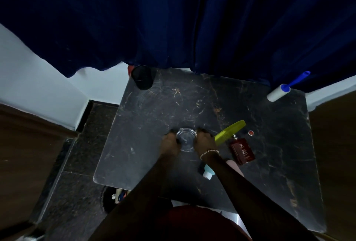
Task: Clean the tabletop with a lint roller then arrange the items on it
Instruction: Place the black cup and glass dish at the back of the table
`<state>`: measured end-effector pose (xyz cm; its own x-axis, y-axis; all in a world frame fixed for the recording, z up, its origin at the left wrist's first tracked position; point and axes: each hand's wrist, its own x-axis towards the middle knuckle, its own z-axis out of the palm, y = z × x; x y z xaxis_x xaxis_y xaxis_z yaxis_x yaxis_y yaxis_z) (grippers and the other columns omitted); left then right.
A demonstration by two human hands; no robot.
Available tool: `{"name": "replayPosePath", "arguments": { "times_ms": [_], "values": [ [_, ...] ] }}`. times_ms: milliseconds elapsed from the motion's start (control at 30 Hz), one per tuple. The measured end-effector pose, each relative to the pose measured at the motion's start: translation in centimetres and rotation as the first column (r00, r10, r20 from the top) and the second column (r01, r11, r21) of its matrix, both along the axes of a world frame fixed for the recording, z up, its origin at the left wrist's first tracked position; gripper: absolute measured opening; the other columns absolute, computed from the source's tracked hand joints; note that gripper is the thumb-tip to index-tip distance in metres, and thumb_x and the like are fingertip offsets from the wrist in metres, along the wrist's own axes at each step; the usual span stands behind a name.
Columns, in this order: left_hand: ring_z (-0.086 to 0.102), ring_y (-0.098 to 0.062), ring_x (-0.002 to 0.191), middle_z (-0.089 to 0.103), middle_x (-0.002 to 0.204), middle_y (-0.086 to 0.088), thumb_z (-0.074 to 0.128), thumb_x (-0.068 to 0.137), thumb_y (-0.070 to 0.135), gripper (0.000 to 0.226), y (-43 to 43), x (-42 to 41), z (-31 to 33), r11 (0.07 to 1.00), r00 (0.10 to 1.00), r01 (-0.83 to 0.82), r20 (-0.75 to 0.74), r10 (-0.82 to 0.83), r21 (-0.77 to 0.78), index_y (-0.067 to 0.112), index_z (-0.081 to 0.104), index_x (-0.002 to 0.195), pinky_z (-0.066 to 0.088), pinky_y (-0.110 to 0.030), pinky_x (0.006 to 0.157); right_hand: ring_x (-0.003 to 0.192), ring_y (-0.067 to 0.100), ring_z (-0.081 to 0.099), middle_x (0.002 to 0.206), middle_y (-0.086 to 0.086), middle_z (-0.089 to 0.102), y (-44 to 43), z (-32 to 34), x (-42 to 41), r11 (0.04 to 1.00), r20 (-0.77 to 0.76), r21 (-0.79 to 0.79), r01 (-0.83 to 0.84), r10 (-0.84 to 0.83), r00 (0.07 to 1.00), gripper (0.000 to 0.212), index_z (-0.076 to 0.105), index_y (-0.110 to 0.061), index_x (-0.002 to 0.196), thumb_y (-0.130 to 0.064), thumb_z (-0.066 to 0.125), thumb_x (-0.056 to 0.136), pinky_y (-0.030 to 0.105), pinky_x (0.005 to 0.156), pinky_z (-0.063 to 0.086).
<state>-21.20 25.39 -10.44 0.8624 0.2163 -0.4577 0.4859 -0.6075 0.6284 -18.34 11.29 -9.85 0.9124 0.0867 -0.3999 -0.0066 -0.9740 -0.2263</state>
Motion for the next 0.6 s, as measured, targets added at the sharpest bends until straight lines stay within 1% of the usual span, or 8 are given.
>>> {"name": "replayPosePath", "arguments": {
  "times_ms": [100, 233, 300, 400, 500, 567, 600],
  "values": [
    [0.066, -0.041, 0.115, 0.07, 0.122, -0.024, 0.065, 0.093, 0.008, 0.032, 3.4, 0.8, 0.6, 0.999, 0.998, -0.053, 0.03, 0.053, -0.006, -0.003, 0.064, 0.123, 0.05, -0.043, 0.099, 0.116, 0.036, 0.061, 0.127, 0.017, 0.062, 3.5, 0.3, 1.7, 0.998, 0.009, 0.061, -0.011, 0.01, 1.0, 0.037, 0.054, -0.007, 0.124, -0.011, 0.049, 0.088, 0.042, 0.098, 0.048],
    [0.067, -0.042, 0.112, 0.072, 0.118, -0.025, 0.063, 0.094, 0.008, 0.028, 8.5, 2.7, 1.2, 0.995, 0.995, -0.09, 0.056, 0.088, 0.037, -0.003, 0.066, 0.119, 0.052, -0.043, 0.094, 0.115, 0.038, 0.062, 0.124, 0.02, 0.063, 8.8, 0.6, 4.4, 0.989, 0.008, 0.145, 0.002, -0.004, 1.0, 0.032, 0.058, -0.006, 0.116, -0.008, 0.051, 0.085, 0.042, 0.096, 0.049],
    [0.068, -0.044, 0.111, 0.072, 0.117, -0.026, 0.065, 0.093, 0.01, 0.029, 11.1, 3.6, 1.3, 0.993, 0.992, -0.107, 0.075, 0.104, 0.046, -0.003, 0.066, 0.118, 0.053, -0.044, 0.091, 0.115, 0.039, 0.062, 0.125, 0.021, 0.062, 11.5, 0.6, 5.8, 0.985, 0.002, 0.173, 0.003, -0.004, 1.0, 0.032, 0.058, -0.005, 0.116, -0.005, 0.051, 0.084, 0.043, 0.096, 0.05],
    [0.068, -0.043, 0.112, 0.072, 0.117, -0.027, 0.067, 0.093, 0.013, 0.033, 14.5, 4.7, 1.1, 0.992, 0.991, -0.113, 0.074, 0.109, 0.058, -0.003, 0.065, 0.122, 0.052, -0.043, 0.091, 0.113, 0.038, 0.063, 0.124, 0.021, 0.063, 14.8, 0.2, 7.5, 0.984, 0.007, 0.179, -0.024, 0.023, 1.0, 0.032, 0.058, -0.004, 0.116, -0.004, 0.052, 0.085, 0.042, 0.094, 0.052],
    [0.068, -0.042, 0.111, 0.073, 0.114, -0.026, 0.068, 0.091, 0.012, 0.029, 17.3, 5.8, 0.4, 0.992, 0.991, -0.114, 0.081, 0.11, 0.045, -0.001, 0.067, 0.117, 0.052, -0.043, 0.09, 0.112, 0.039, 0.064, 0.124, 0.021, 0.062, 17.6, -0.5, 8.8, 0.983, -0.003, 0.178, -0.05, 0.052, 0.999, 0.031, 0.056, -0.004, 0.116, -0.005, 0.053, 0.085, 0.044, 0.092, 0.053],
    [0.068, -0.043, 0.112, 0.073, 0.115, -0.026, 0.069, 0.09, 0.013, 0.03, 19.0, 6.5, -0.2, 0.994, 0.994, -0.098, 0.059, 0.095, 0.049, -0.001, 0.067, 0.118, 0.053, -0.043, 0.09, 0.112, 0.04, 0.064, 0.124, 0.02, 0.062, 19.3, -1.0, 9.7, 0.984, -0.008, 0.17, -0.061, 0.063, 0.998, 0.031, 0.056, -0.005, 0.117, -0.005, 0.054, 0.086, 0.043, 0.091, 0.053],
    [0.069, -0.043, 0.11, 0.073, 0.114, -0.026, 0.069, 0.09, 0.012, 0.032, 19.7, 6.8, -0.5, 0.994, 0.994, -0.092, 0.058, 0.089, 0.05, -0.001, 0.068, 0.118, 0.053, -0.041, 0.089, 0.112, 0.04, 0.064, 0.124, 0.02, 0.062, 20.0, -1.2, 10.1, 0.984, -0.011, 0.168, -0.063, 0.066, 0.998, 0.031, 0.056, -0.005, 0.117, -0.005, 0.054, 0.086, 0.042, 0.091, 0.052]
  ]
}}
